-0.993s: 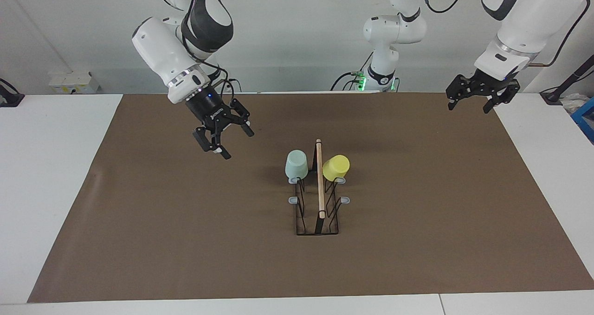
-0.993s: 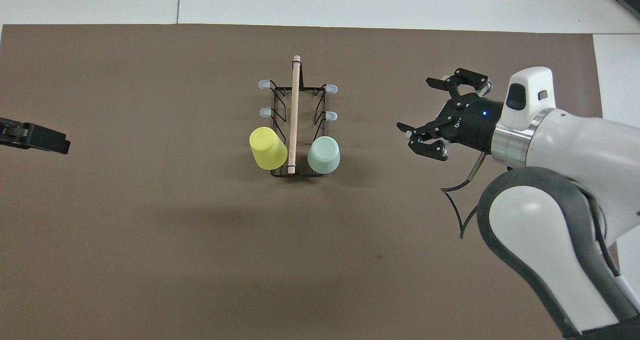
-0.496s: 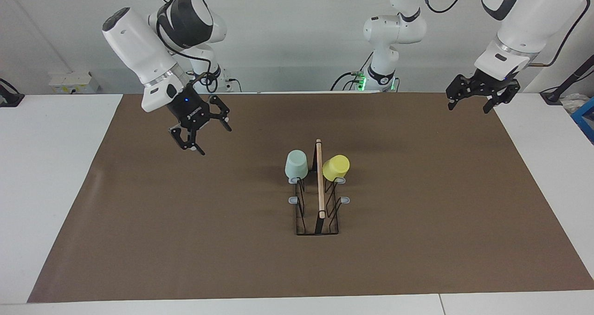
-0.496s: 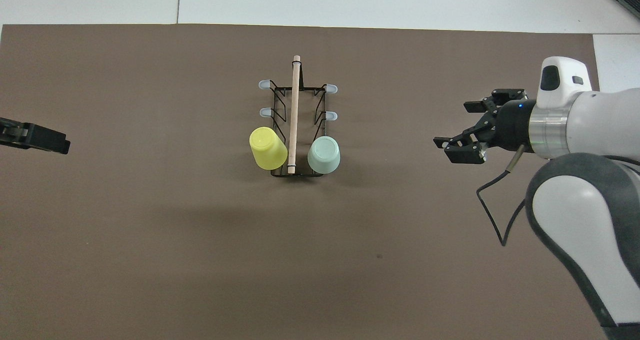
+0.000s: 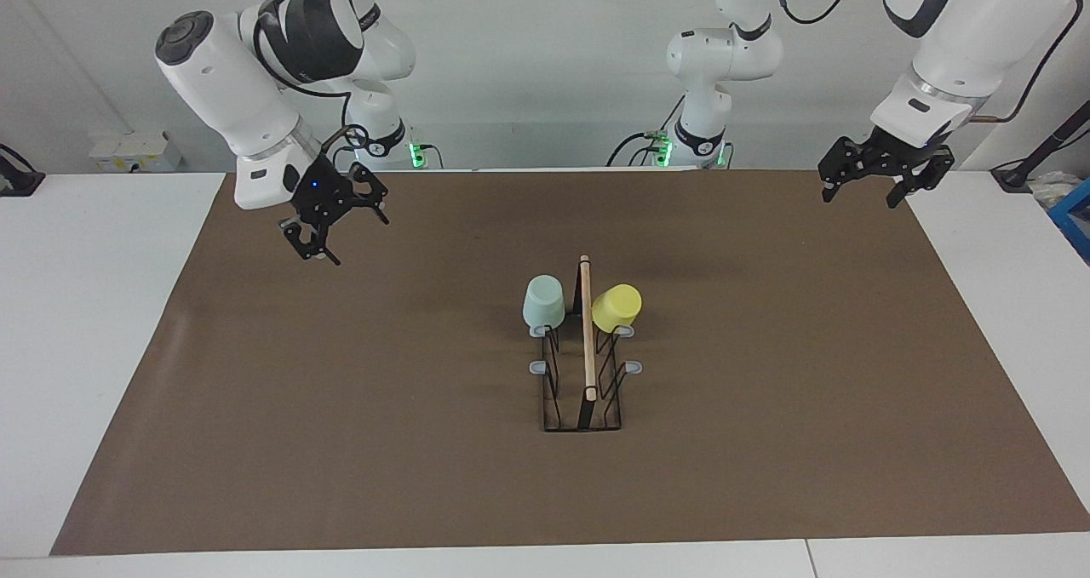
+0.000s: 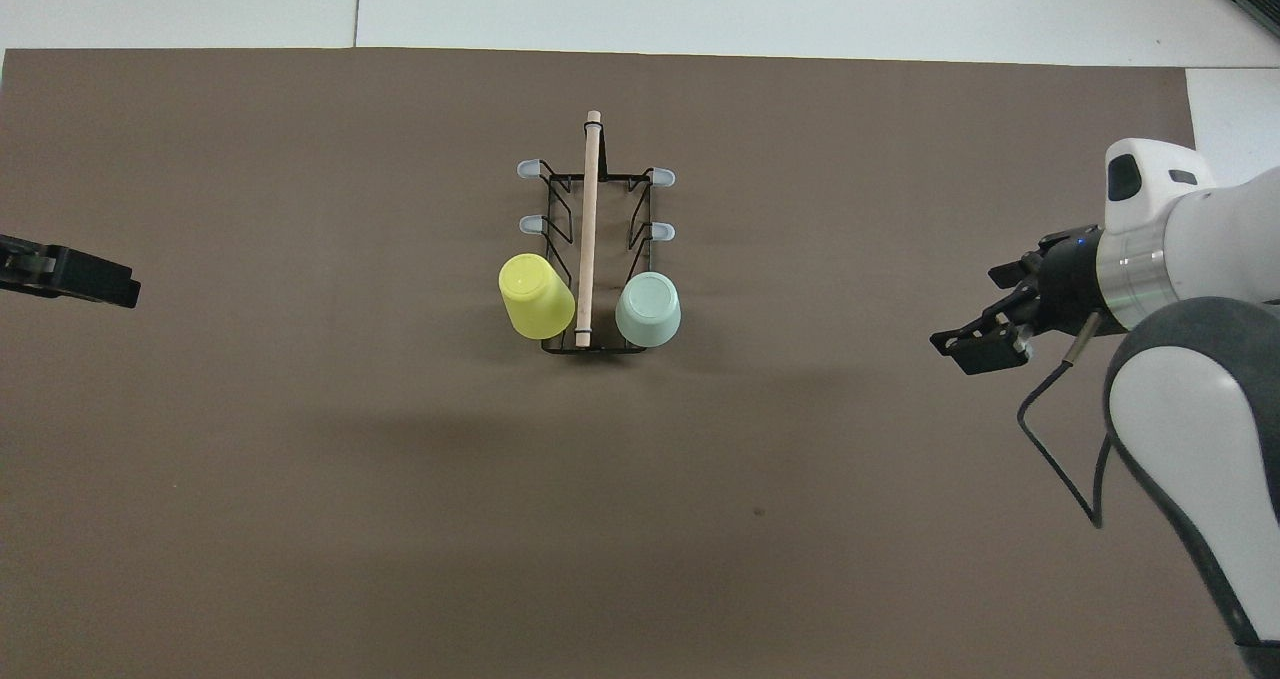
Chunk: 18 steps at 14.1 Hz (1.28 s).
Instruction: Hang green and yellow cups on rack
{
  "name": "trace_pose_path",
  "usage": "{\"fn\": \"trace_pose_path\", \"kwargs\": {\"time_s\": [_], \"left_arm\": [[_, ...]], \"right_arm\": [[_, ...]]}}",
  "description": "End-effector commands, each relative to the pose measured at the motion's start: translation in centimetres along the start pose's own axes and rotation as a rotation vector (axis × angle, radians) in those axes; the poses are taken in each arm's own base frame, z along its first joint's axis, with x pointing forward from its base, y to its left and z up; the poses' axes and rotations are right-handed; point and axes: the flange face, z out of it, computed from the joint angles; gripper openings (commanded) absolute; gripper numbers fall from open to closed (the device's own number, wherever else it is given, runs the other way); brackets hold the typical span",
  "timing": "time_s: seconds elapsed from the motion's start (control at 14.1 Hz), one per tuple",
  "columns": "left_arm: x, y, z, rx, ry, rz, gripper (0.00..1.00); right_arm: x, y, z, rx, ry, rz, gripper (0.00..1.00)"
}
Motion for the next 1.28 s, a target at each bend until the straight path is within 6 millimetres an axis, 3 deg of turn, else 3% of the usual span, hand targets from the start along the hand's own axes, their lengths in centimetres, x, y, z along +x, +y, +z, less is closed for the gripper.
{"fn": "trace_pose_path", "kwargs": {"time_s": [0.0, 0.28, 0.57, 0.78, 1.21], "left_arm": [[-0.6, 0.0, 0.0, -0.016, -0.004, 0.011, 1.0], [-0.6, 0.0, 0.1, -0.016, -0.006, 0.011, 1.0], [-0.6, 0.0, 0.1, -0.016, -0.006, 0.011, 1.0], [-0.5, 0.1, 0.1, -0.016, -0.006, 0.012, 1.0], [-0.6, 0.0, 0.0, -0.016, -0.004, 0.011, 1.0]], "right_arm": [[-2.3, 1.6, 0.0, 0.007, -0.111, 0.041, 1.0], [-5.4, 4.2, 0.0, -0.044, -0.219, 0.075, 1.0], [-7.2, 5.9, 1.4, -0.059, -0.297, 0.096, 1.0], [-9.4, 7.2, 0.7, -0.052, -0.333, 0.215, 1.0], [-8.3, 7.7, -1.4, -0.111, -0.318, 0.408, 1.0]]}}
